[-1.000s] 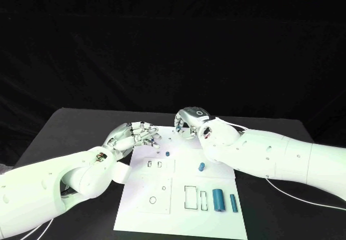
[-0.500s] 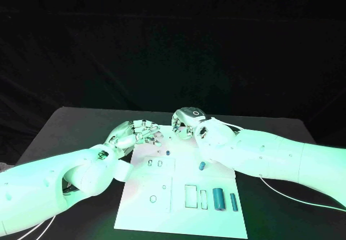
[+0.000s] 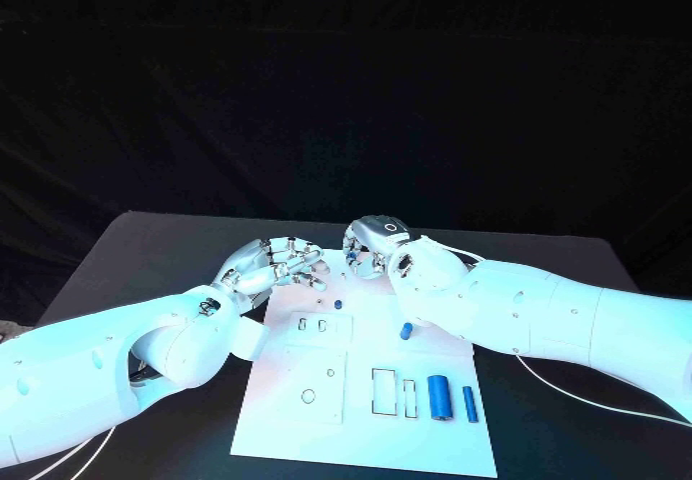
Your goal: Assemble the parts on the task board
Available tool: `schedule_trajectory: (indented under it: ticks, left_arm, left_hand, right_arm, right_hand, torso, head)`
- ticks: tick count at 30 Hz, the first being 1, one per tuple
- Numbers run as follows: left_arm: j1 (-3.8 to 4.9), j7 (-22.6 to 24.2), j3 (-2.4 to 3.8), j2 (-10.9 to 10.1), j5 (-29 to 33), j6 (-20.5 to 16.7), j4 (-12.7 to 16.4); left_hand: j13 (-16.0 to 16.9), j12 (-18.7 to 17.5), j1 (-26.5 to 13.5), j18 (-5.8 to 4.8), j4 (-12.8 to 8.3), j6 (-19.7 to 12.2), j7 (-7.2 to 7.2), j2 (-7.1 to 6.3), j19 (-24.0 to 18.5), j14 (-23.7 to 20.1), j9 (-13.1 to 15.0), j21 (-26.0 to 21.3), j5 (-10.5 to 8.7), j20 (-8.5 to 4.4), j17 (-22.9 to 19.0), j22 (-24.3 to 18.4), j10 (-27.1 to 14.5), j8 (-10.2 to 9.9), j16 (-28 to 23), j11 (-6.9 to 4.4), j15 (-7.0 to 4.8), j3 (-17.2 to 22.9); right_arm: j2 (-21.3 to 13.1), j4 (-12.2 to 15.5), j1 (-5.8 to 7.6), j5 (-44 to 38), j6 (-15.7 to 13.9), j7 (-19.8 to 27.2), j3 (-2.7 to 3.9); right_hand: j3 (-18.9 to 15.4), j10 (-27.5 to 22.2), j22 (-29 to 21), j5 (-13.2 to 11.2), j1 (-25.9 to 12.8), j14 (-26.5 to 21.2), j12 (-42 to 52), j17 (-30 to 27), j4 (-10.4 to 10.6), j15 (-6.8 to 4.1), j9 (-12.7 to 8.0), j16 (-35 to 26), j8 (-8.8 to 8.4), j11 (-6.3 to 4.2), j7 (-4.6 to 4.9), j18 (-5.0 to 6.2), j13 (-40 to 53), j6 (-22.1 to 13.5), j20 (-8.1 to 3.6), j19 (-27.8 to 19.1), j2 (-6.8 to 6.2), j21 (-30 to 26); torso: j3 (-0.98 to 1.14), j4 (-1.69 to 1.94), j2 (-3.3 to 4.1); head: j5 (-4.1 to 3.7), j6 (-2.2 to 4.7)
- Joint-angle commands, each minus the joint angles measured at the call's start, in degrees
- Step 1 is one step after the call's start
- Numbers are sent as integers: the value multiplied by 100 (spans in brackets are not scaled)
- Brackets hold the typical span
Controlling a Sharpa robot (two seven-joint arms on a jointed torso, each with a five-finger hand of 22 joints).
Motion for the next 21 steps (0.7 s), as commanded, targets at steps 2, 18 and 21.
schedule_trajectory:
  ticks: [2,18,21]
  left_arm:
    - [14,50,5,15,-19,105,15]
    - [48,13,5,13,-19,139,23]
    - [50,10,5,12,-19,141,23]
  left_hand:
    - [-5,-17,-69,7,-3,-31,246,-6,-29,-1,-5,-15,3,-10,8,-5,-36,-19,-37,-18,27,35]
    - [-12,-21,-75,8,2,-36,250,-1,-40,-1,-7,-19,3,-6,12,-9,-39,-21,-41,-13,29,38]
    - [-12,-21,-75,8,2,-36,250,-1,-40,-1,-7,-19,3,-6,12,-9,-39,-21,-41,-13,29,38]
  right_arm:
    - [48,-72,-10,-3,71,98,2]
    - [164,-315,-29,43,149,160,1]
    - [172,-328,-34,55,169,175,1]
  right_hand:
    - [53,100,-4,33,34,107,-7,-10,-94,0,11,40,26,-138,2,-73,115,-49,11,31,-3,22]
    - [86,-27,-27,33,-13,89,-74,-58,-105,39,43,37,-3,-91,43,-65,121,-173,42,-7,-22,-2]
    - [87,-52,-37,32,-28,84,-88,-74,-105,48,49,32,-7,-81,52,-62,121,-195,49,-18,-34,-10]
  torso:
    - [8,-9,6]
    - [2,-3,2]
    - [3,-8,3]
  head:
    - [7,6]
    - [24,-7]
    - [28,-13]
